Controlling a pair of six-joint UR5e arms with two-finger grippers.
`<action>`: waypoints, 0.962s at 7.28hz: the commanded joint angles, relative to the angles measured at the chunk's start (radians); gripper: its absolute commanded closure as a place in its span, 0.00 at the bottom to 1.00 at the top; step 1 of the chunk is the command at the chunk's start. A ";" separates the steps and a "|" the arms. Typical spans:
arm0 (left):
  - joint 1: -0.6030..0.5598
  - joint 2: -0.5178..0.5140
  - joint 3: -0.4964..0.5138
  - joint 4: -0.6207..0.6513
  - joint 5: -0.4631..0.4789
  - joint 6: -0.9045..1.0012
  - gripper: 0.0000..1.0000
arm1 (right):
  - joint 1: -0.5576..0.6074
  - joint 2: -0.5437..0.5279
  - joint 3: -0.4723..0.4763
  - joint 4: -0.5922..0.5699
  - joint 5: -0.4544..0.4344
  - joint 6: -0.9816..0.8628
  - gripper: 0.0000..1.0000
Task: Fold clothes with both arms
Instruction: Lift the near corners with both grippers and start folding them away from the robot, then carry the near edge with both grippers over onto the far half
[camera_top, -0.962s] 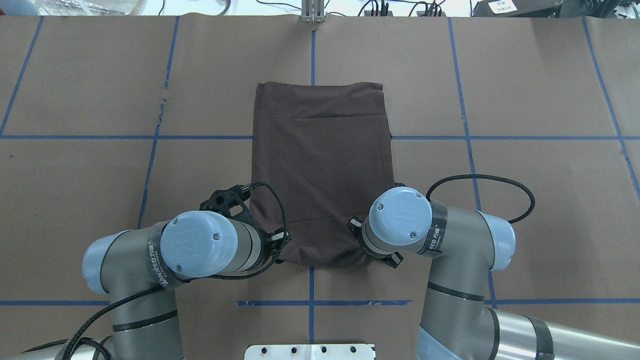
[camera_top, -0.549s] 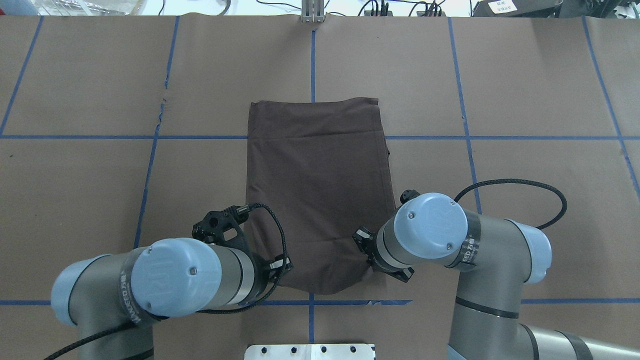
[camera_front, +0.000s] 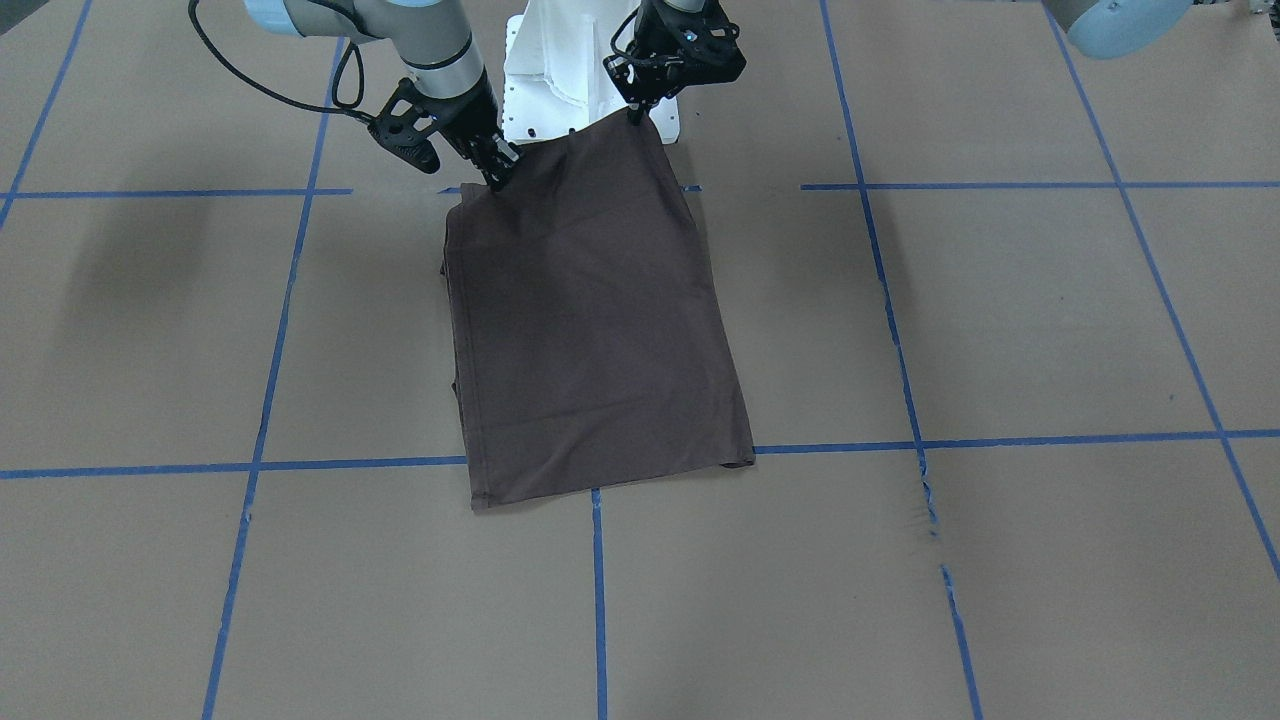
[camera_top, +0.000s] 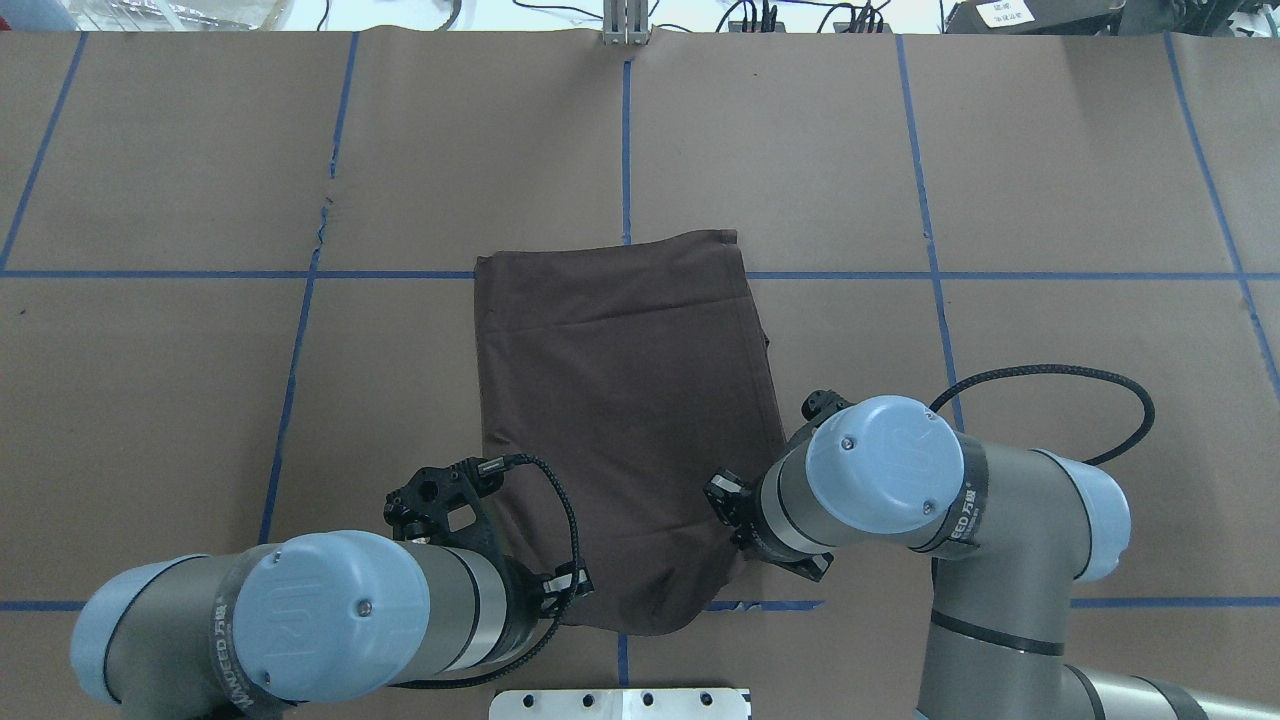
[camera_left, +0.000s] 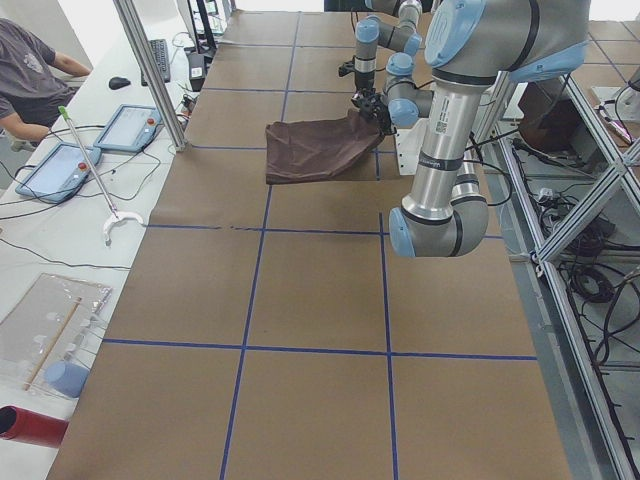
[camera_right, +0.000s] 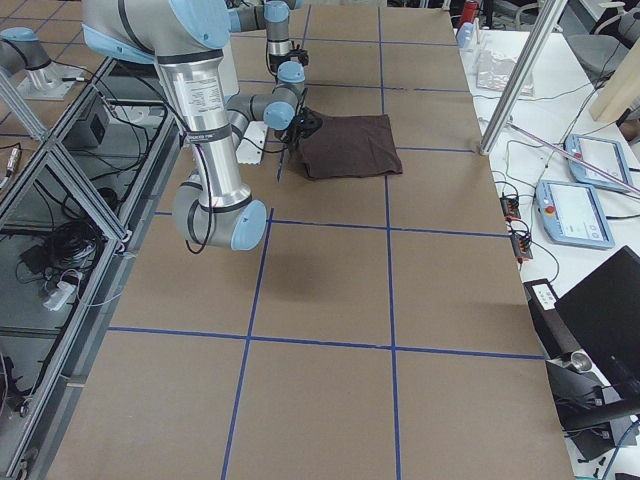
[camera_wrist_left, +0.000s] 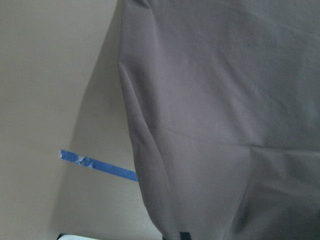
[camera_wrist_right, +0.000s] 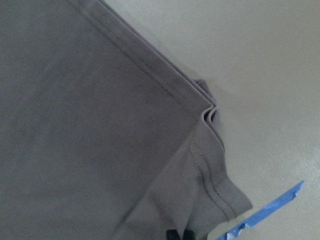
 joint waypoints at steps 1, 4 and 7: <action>-0.104 -0.006 0.003 0.000 -0.019 0.023 1.00 | 0.128 0.058 -0.066 -0.001 0.073 -0.054 1.00; -0.269 -0.027 0.116 -0.034 -0.041 0.048 1.00 | 0.287 0.231 -0.372 0.137 0.216 -0.094 1.00; -0.346 -0.053 0.240 -0.129 -0.043 0.048 1.00 | 0.344 0.342 -0.525 0.173 0.229 -0.097 1.00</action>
